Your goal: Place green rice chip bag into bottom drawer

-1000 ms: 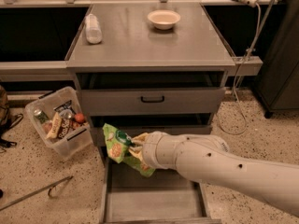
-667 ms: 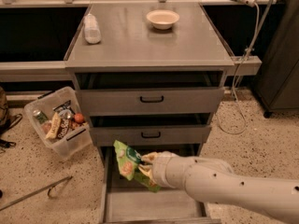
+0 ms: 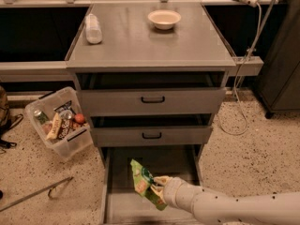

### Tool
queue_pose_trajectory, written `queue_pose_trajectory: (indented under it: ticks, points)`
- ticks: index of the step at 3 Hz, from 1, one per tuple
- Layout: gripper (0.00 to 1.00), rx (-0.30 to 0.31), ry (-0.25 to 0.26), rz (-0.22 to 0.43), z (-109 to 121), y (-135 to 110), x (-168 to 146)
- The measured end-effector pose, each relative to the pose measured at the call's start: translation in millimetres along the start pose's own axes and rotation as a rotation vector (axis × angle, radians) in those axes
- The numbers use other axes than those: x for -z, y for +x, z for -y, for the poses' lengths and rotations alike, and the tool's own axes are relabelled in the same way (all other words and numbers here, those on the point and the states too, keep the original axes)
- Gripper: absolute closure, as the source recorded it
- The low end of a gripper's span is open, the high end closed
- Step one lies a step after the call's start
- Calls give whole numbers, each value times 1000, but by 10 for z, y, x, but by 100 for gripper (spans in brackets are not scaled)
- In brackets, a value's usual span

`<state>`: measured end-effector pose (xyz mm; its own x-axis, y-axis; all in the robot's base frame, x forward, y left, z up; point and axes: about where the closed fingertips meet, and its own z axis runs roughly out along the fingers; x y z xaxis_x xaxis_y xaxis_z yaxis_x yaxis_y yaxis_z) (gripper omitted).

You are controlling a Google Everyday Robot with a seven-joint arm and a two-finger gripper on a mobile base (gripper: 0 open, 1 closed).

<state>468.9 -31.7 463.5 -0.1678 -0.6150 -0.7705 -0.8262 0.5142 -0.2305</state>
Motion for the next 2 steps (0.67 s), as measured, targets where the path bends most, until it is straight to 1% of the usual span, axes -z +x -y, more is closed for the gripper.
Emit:
queue_pose_trajectory:
  ticks: [1,2]
  points:
    - [100,-60,-48,-1,-272,213,-172]
    - [100,-51,-49,6,-265,233,-226]
